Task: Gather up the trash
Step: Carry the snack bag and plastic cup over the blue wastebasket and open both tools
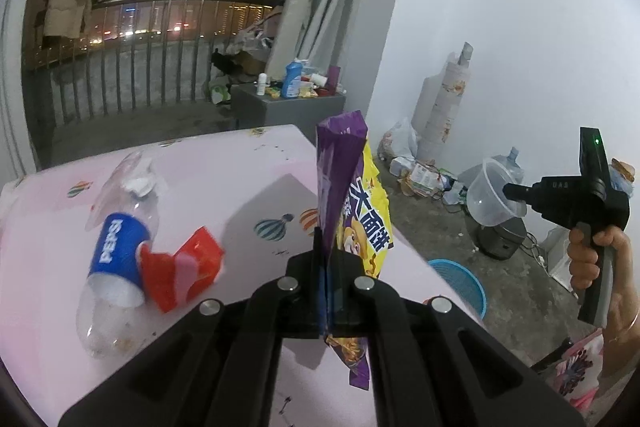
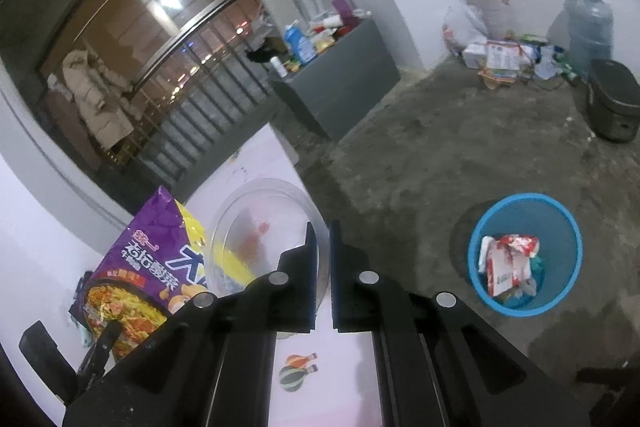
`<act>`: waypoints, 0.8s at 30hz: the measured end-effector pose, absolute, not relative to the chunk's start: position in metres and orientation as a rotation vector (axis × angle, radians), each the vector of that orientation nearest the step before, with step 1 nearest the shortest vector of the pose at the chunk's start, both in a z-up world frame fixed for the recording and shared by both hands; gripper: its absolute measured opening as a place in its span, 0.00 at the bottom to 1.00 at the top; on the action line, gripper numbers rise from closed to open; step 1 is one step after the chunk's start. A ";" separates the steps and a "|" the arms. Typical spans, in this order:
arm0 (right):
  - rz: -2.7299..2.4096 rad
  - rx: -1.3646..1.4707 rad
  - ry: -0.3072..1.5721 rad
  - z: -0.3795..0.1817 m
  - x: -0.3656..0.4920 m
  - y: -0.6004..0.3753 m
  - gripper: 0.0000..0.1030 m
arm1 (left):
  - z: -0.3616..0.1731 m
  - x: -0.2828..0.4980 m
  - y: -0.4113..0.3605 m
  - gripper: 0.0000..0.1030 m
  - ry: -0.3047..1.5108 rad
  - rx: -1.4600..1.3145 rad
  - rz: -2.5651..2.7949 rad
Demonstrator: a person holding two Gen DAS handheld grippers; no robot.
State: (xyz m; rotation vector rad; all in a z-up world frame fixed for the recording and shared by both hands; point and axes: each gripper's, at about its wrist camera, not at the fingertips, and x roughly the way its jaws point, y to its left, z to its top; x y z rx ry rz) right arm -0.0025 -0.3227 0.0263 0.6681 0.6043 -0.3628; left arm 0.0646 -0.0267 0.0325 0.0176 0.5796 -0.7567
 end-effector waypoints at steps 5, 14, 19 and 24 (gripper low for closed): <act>-0.410 0.702 0.588 0.023 -0.013 -0.336 0.04 | 0.034 0.073 -0.054 0.00 0.603 0.045 -0.792; -0.512 0.741 0.542 0.015 -0.040 -0.370 0.04 | 0.039 0.090 -0.129 0.00 0.638 0.118 -0.890; -0.566 0.799 0.507 0.007 -0.058 -0.391 0.04 | 0.043 0.104 -0.184 0.00 0.704 0.183 -0.933; -0.614 0.863 0.480 -0.009 -0.077 -0.407 0.04 | 0.035 0.100 -0.238 0.00 0.723 0.297 -0.964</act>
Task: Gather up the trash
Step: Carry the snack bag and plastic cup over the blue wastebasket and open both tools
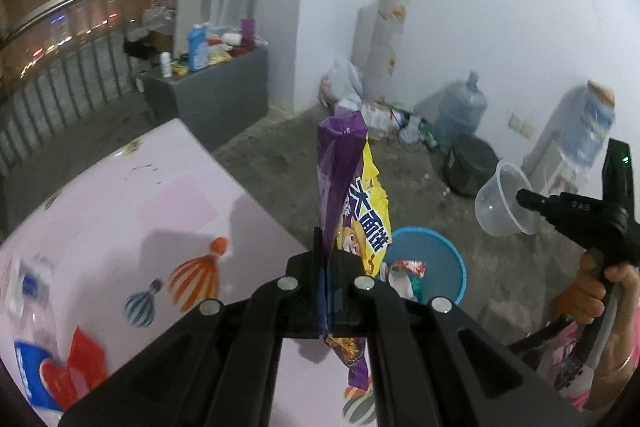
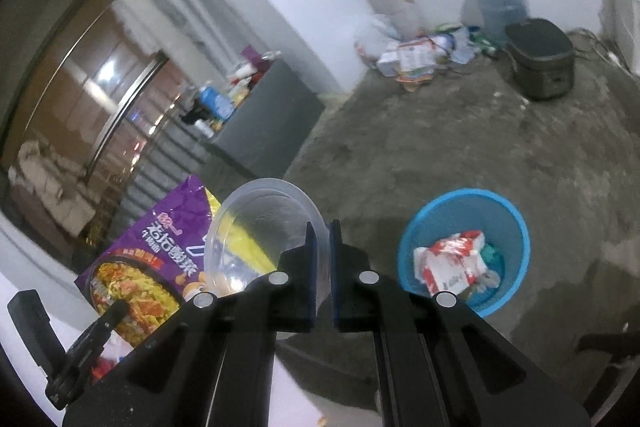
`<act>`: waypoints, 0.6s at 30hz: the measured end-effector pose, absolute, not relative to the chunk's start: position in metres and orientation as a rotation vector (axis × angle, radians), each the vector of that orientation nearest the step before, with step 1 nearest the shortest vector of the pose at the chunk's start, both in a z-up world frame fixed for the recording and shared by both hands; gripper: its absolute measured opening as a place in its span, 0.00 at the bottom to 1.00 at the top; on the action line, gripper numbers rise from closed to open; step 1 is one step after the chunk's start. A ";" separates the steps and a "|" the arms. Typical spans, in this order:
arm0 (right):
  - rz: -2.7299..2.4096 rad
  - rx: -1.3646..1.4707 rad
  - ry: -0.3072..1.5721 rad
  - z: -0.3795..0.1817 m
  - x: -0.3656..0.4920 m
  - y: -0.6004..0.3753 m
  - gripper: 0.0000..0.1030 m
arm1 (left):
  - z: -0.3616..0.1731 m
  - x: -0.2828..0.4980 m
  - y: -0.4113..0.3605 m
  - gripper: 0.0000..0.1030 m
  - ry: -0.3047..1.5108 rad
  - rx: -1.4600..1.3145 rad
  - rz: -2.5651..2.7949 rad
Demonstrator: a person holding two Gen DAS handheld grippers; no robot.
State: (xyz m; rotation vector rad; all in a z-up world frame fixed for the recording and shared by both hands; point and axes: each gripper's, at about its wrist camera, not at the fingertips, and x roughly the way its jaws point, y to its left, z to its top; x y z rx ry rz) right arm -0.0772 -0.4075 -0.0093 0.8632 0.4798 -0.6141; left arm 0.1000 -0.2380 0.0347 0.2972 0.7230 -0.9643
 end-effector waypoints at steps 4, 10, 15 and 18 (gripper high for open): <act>-0.631 0.990 0.455 -0.031 -0.099 -0.428 0.04 | 0.020 0.103 -0.285 0.00 0.799 0.356 -1.014; -0.713 1.089 0.445 -0.061 -0.118 -0.451 0.04 | -0.016 0.108 -0.354 0.01 0.938 0.423 -1.083; -0.740 1.142 0.475 -0.084 -0.121 -0.468 0.04 | -0.058 0.113 -0.411 0.01 1.091 0.398 -1.110; -0.760 1.160 0.471 -0.090 -0.128 -0.476 0.04 | -0.082 0.106 -0.444 0.01 1.136 0.423 -1.131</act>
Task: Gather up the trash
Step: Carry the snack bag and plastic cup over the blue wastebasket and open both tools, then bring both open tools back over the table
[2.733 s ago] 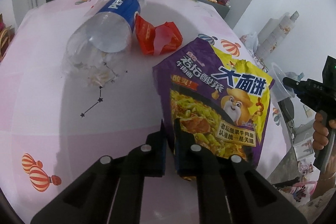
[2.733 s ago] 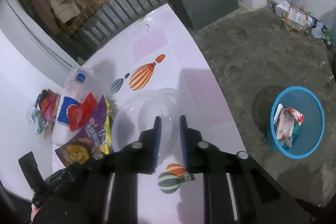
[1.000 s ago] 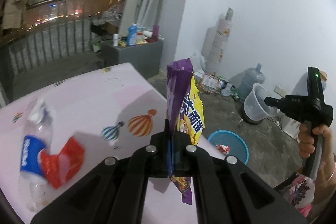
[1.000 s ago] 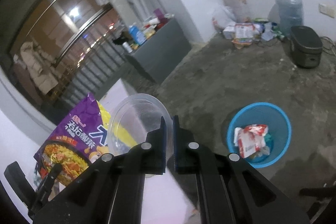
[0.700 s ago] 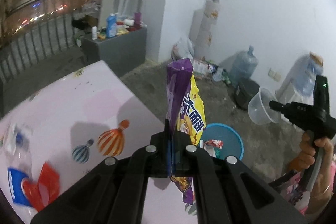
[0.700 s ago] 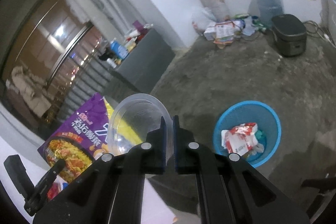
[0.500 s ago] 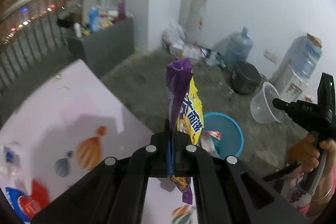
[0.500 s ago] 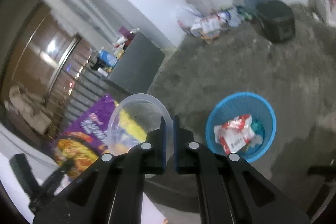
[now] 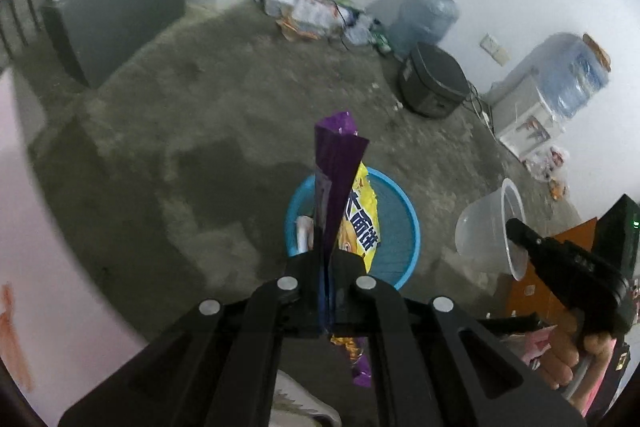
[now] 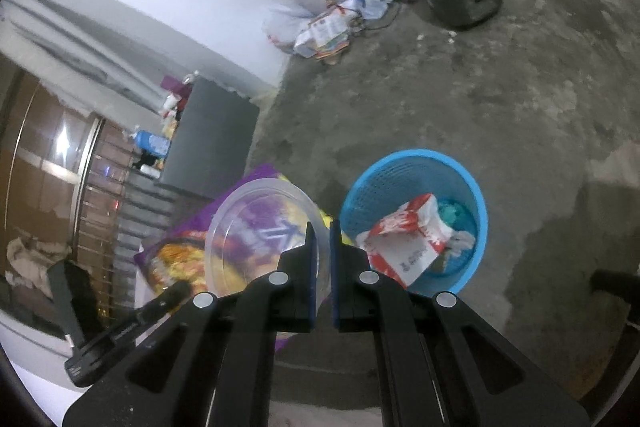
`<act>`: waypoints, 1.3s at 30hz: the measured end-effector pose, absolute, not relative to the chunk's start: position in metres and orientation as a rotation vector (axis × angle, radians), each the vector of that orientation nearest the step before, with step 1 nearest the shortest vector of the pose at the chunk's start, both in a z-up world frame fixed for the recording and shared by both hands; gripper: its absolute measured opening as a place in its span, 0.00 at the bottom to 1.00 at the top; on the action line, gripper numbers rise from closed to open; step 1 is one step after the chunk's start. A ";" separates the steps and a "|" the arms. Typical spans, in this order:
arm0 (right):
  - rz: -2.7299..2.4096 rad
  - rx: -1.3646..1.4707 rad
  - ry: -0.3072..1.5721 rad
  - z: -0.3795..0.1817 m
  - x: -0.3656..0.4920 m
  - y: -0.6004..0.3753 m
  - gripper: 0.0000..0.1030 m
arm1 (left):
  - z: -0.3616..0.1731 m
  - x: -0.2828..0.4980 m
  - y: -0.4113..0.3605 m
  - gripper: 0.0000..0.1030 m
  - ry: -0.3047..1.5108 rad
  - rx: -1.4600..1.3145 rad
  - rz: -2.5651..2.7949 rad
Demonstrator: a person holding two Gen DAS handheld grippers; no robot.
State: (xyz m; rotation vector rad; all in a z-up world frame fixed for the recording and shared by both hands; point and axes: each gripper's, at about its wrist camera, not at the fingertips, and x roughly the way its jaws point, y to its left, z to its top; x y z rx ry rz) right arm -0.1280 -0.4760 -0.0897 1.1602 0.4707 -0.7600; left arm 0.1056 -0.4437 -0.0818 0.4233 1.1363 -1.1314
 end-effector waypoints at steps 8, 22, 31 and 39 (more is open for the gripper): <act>-0.812 1.227 0.502 -0.124 -0.145 -0.486 0.04 | -0.164 0.084 -0.518 0.45 1.239 0.621 -1.088; -0.857 1.151 0.759 -0.189 -0.107 -0.495 0.09 | -0.115 0.094 -0.487 0.58 1.073 0.609 -1.046; -0.937 1.024 0.909 -0.211 -0.093 -0.496 0.49 | -0.022 0.102 -0.379 0.67 0.843 0.509 -0.993; -0.963 0.978 0.868 -0.186 -0.097 -0.492 0.38 | 0.011 0.108 -0.282 0.67 0.742 0.445 -0.835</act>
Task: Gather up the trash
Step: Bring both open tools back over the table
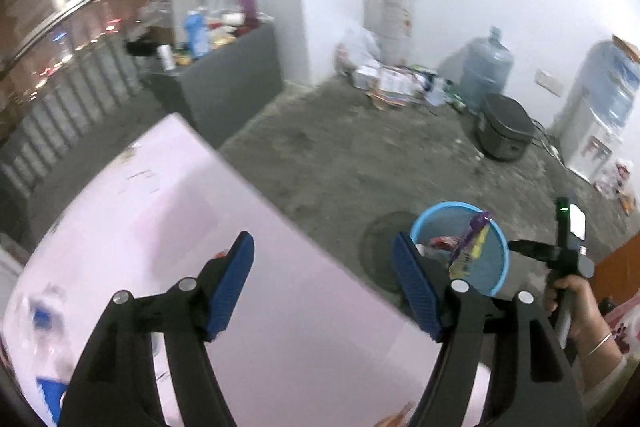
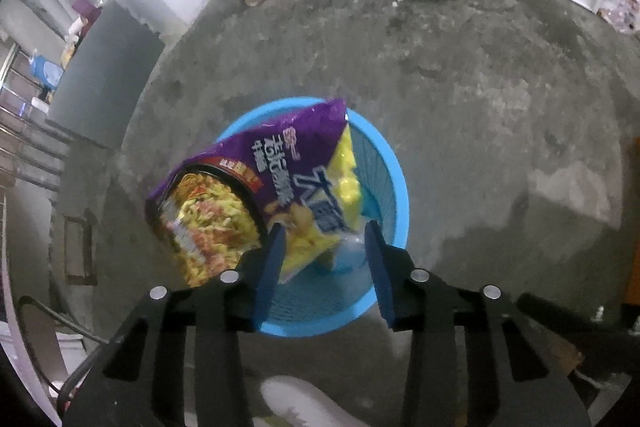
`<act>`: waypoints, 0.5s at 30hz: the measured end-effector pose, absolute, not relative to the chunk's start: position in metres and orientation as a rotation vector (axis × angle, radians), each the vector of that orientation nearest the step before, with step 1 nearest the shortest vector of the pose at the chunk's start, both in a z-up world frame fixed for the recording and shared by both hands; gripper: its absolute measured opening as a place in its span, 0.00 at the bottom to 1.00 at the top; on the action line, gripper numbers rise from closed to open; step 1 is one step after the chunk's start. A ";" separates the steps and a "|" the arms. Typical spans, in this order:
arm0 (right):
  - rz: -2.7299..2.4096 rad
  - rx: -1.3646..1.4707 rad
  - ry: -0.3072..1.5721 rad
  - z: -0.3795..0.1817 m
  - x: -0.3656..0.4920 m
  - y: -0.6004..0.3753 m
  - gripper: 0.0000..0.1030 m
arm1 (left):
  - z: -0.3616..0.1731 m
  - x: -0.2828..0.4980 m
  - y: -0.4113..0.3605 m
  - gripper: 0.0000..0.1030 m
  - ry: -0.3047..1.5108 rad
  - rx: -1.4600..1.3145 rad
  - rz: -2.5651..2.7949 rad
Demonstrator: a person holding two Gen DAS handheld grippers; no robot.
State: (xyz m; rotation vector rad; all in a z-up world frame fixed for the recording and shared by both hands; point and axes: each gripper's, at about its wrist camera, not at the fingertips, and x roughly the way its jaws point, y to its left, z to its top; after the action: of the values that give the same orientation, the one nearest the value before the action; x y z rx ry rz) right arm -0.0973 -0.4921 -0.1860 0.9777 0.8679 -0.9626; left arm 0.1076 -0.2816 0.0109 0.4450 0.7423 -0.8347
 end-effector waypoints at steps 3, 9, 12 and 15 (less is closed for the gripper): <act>-0.956 0.969 0.846 -0.174 -0.093 -0.489 0.38 | 0.018 0.108 -0.249 0.67 0.722 0.407 -0.784; -0.852 0.915 0.806 -0.132 -0.078 -0.465 0.41 | 0.026 0.107 -0.186 0.67 0.682 0.321 -0.715; -0.760 0.875 0.780 -0.103 -0.065 -0.447 0.43 | 0.029 0.103 -0.157 0.67 0.656 0.296 -0.674; -0.655 0.859 0.745 -0.077 -0.050 -0.429 0.43 | 0.034 0.098 -0.123 0.67 0.627 0.253 -0.646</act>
State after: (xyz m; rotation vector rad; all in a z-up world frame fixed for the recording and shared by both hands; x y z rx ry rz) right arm -0.0499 -0.4292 -0.0767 0.8588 0.7445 -0.6547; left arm 0.0976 -0.1231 0.0340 0.2529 0.6275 -0.6463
